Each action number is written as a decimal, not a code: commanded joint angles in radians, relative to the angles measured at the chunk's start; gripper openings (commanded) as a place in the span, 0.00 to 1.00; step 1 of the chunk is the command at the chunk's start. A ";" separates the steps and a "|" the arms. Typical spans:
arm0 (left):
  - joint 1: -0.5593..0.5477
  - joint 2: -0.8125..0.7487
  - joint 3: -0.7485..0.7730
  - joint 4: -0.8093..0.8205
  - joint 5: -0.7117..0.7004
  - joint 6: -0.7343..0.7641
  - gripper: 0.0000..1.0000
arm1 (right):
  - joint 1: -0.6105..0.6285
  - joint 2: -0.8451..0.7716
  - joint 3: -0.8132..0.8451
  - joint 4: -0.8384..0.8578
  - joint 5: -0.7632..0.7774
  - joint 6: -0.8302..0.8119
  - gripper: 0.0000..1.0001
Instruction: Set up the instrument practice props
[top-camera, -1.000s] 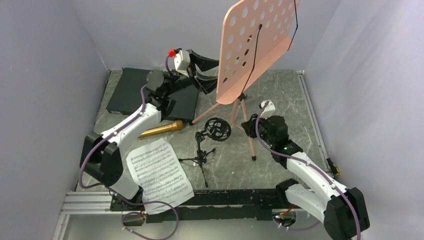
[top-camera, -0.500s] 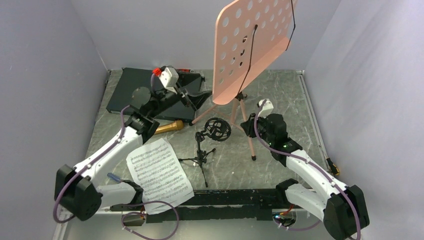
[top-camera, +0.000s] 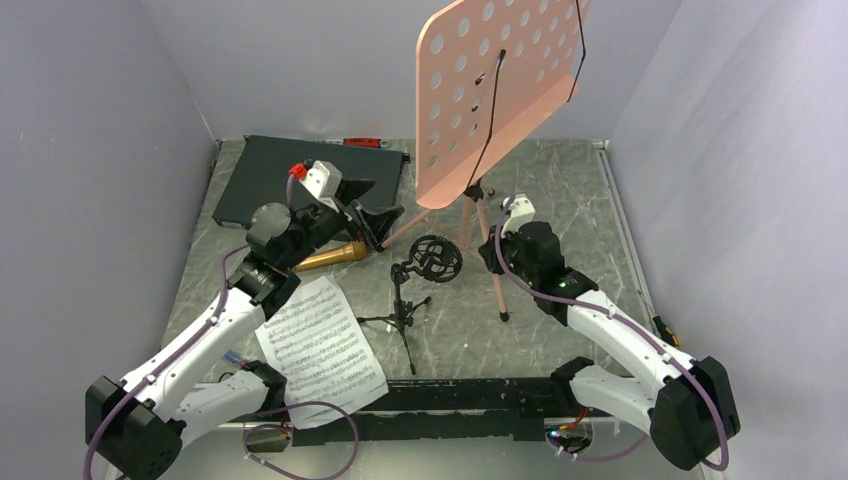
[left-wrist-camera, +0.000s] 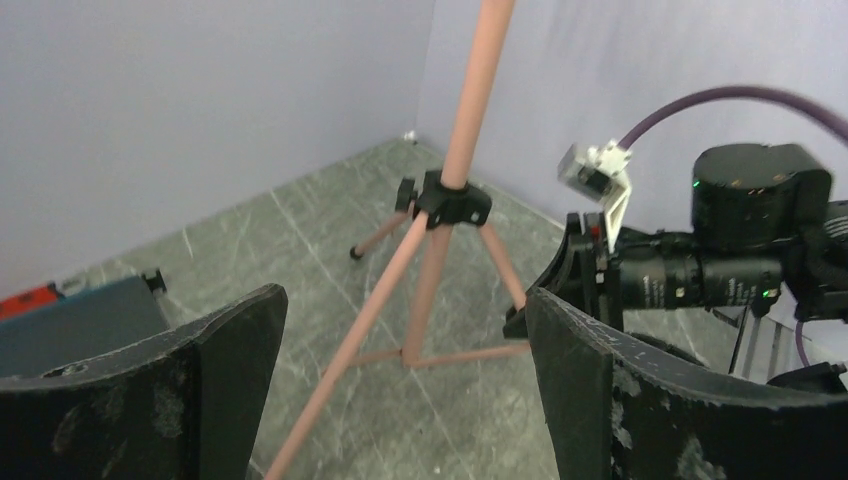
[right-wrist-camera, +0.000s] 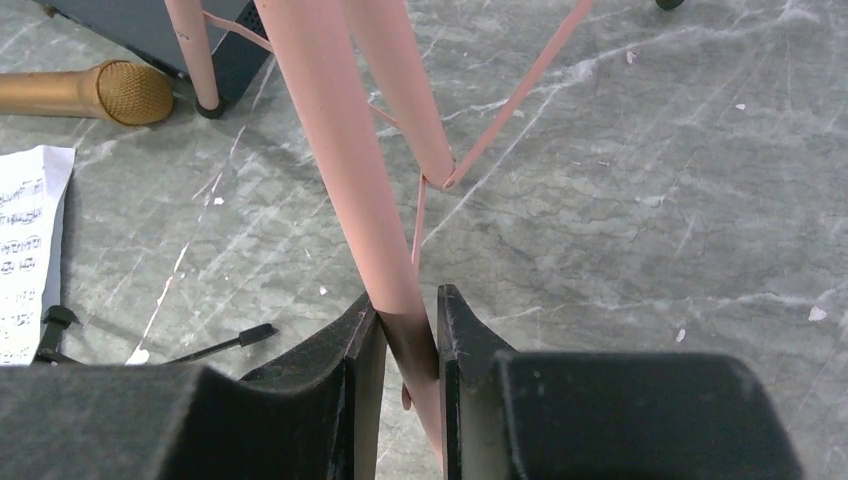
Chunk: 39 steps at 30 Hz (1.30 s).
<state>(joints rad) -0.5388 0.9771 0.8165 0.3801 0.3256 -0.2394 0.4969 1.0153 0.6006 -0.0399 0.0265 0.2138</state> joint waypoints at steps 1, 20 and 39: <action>0.001 -0.040 -0.029 -0.061 -0.040 -0.046 0.93 | 0.009 -0.005 0.020 -0.106 0.020 0.045 0.00; 0.000 -0.139 -0.009 -0.195 -0.007 -0.066 0.93 | 0.009 -0.045 0.057 -0.119 -0.077 0.077 0.63; -0.015 -0.134 0.459 -0.455 0.314 -0.258 0.94 | 0.009 -0.067 0.041 -0.108 -0.063 0.112 0.80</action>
<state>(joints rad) -0.5465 0.8215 1.1614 -0.0883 0.5224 -0.4358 0.5011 0.9535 0.6147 -0.1837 -0.0345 0.3115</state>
